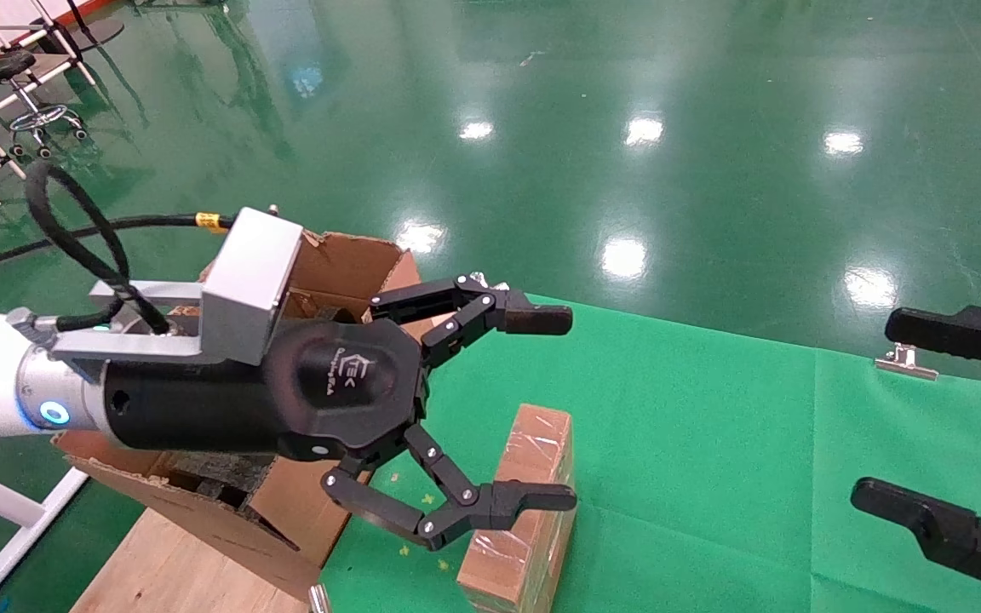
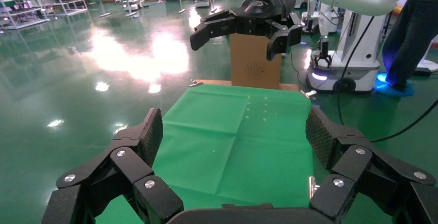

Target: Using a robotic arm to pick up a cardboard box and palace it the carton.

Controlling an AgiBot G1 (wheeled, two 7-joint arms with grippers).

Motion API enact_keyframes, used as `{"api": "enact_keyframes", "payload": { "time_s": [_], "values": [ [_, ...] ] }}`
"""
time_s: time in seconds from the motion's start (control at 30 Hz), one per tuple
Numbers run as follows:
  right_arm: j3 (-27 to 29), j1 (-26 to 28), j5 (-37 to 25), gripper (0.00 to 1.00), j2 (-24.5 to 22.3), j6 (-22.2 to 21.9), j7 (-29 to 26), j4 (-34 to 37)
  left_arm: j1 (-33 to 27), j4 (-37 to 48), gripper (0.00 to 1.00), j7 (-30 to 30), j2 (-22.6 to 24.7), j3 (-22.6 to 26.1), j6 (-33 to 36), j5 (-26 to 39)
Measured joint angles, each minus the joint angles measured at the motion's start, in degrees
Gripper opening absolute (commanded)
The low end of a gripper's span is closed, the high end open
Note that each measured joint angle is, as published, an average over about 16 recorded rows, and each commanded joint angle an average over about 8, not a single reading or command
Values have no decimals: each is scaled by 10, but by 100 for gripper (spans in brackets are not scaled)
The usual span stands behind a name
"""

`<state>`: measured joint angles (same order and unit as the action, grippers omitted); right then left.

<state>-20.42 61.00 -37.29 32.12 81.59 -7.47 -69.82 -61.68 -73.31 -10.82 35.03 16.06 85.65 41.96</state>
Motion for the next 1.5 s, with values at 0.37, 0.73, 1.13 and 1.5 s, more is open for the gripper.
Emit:
{"api": "enact_keyframes", "payload": {
  "time_s": [0.37,0.73,1.13,1.5],
  "values": [
    [0,0,0,95,0,0,0,0,0,0,100,0,0,0,0,0],
    [0,0,0,0,0,0,0,0,-1,1,100,-8,-1,3,1,2],
    [0,0,0,0,0,0,0,0,-65,-7,100,-122,-14,61,18,85],
    [0,0,0,0,0,0,0,0,-182,-13,100,-255,6,177,49,204]
  ]
}}
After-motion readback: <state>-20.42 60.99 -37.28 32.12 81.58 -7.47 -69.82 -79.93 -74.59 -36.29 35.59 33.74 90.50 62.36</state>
